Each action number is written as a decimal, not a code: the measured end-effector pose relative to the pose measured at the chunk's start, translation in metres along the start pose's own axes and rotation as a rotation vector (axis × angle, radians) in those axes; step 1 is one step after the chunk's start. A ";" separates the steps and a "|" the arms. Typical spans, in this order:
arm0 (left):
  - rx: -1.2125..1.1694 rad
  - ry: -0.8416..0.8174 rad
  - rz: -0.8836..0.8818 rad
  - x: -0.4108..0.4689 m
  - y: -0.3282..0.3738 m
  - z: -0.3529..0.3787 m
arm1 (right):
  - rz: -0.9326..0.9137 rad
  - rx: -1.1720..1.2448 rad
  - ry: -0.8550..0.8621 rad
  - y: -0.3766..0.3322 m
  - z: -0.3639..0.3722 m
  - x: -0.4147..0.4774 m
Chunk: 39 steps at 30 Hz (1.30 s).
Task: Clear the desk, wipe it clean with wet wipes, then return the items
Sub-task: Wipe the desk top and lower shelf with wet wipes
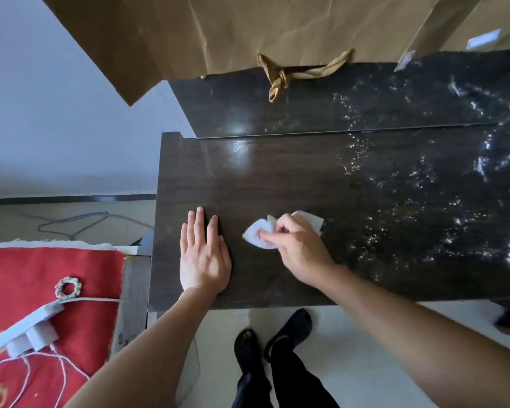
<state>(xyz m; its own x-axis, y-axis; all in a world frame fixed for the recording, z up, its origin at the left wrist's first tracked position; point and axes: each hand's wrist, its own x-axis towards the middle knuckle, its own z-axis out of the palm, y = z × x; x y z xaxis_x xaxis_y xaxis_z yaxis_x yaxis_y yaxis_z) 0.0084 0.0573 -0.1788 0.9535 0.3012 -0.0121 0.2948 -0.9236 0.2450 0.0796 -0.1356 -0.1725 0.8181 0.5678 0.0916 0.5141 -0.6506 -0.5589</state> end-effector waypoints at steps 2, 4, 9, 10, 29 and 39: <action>-0.007 -0.005 0.000 0.001 0.000 0.000 | -0.062 0.031 -0.043 -0.031 0.012 -0.046; -0.016 -0.003 -0.009 0.001 0.000 0.001 | -0.059 0.031 -0.062 -0.042 0.014 -0.084; -0.011 -0.019 0.007 -0.001 -0.001 0.001 | 0.168 -0.099 0.086 0.001 -0.019 -0.129; -0.003 -0.029 0.003 -0.001 0.000 0.001 | 0.260 -0.102 0.151 0.011 -0.027 -0.134; -0.007 -0.058 0.047 -0.018 0.014 0.008 | 0.419 0.035 0.069 -0.067 0.009 -0.099; 0.006 -0.043 0.056 -0.017 0.013 0.010 | 0.602 -0.252 0.224 0.007 -0.015 -0.016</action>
<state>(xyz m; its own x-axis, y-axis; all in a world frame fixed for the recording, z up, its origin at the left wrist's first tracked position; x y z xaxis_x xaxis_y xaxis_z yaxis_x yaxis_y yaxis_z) -0.0035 0.0375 -0.1846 0.9702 0.2389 -0.0408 0.2416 -0.9402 0.2402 0.0736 -0.1568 -0.1652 0.9995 -0.0295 0.0084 -0.0245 -0.9326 -0.3600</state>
